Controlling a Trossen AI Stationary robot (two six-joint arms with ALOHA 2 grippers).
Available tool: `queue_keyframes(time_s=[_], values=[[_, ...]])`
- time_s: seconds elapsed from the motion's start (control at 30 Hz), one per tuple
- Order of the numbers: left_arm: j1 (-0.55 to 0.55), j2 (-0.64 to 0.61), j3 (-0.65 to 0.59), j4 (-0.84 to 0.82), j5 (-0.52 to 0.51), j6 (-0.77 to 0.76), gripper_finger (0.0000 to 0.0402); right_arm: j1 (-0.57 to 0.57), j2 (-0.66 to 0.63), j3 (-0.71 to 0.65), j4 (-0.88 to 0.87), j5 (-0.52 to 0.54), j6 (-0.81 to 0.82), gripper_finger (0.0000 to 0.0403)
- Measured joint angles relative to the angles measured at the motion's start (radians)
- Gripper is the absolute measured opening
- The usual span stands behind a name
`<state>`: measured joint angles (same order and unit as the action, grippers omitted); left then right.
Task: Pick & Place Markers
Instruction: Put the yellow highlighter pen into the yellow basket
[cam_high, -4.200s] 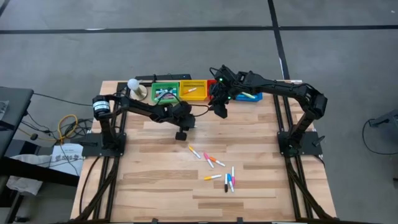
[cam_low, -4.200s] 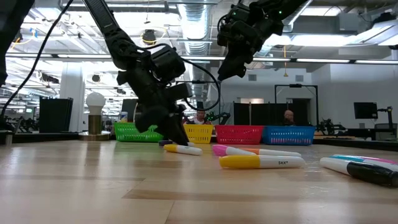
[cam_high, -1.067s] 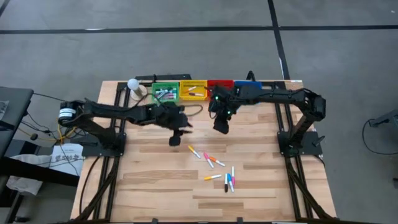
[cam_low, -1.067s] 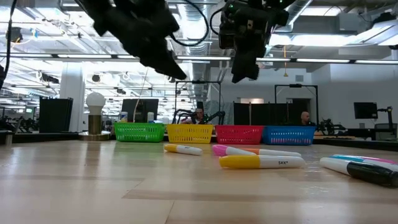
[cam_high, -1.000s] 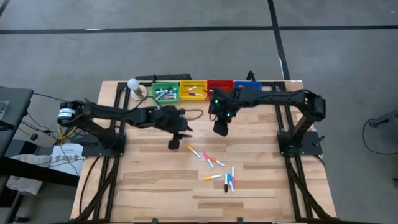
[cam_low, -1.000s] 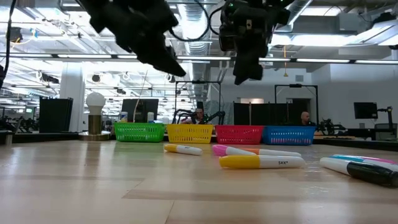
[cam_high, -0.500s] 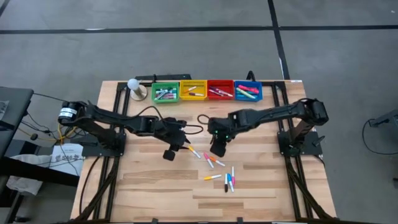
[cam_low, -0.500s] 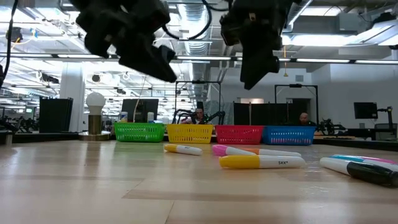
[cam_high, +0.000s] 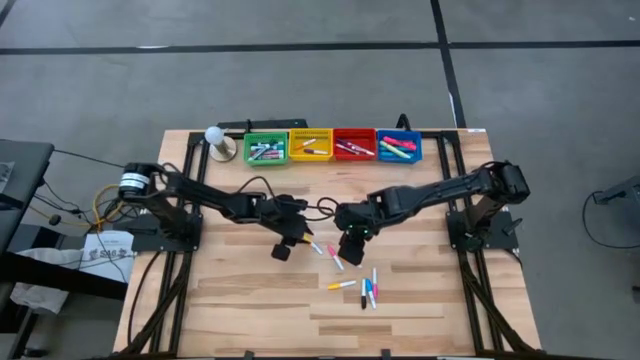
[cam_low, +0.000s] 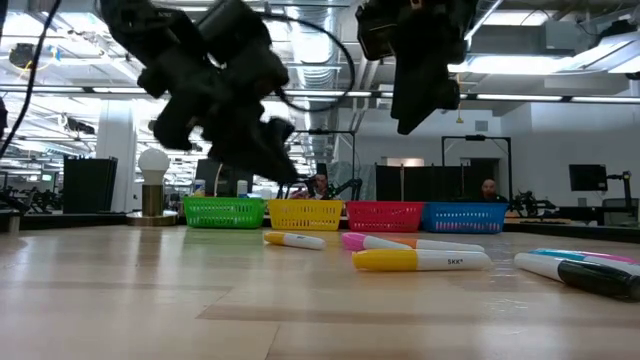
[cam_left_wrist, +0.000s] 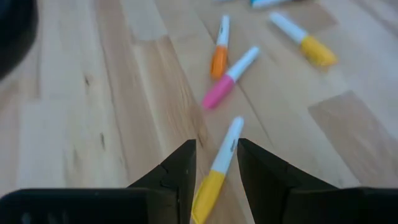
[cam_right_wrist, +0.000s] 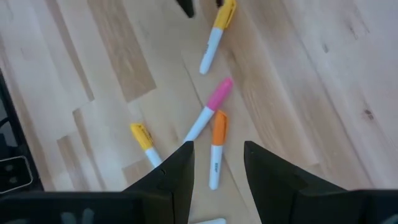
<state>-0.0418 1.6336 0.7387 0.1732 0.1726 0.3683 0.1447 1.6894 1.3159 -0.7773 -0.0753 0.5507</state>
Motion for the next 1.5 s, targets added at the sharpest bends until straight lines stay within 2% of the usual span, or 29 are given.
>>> queue_keyframes(time_s=[0.2,0.47,1.2,1.5], values=[[-0.002,0.044,0.0,0.003,0.016,0.001,0.0118,0.007,0.0,0.0,0.0,-0.001,-0.001,0.0128],[-0.004,0.044,0.0,0.009,0.016,0.065,0.0118,0.013,0.0,0.0,0.0,-0.003,-0.025,0.0128],[0.006,0.045,0.0,0.011,0.016,0.069,0.0118,0.012,0.0,0.0,0.006,-0.002,-0.036,0.0128],[0.006,0.149,0.002,0.029,0.04,0.073,0.0118,0.012,0.0,0.0,0.027,0.0,-0.036,0.0128]])
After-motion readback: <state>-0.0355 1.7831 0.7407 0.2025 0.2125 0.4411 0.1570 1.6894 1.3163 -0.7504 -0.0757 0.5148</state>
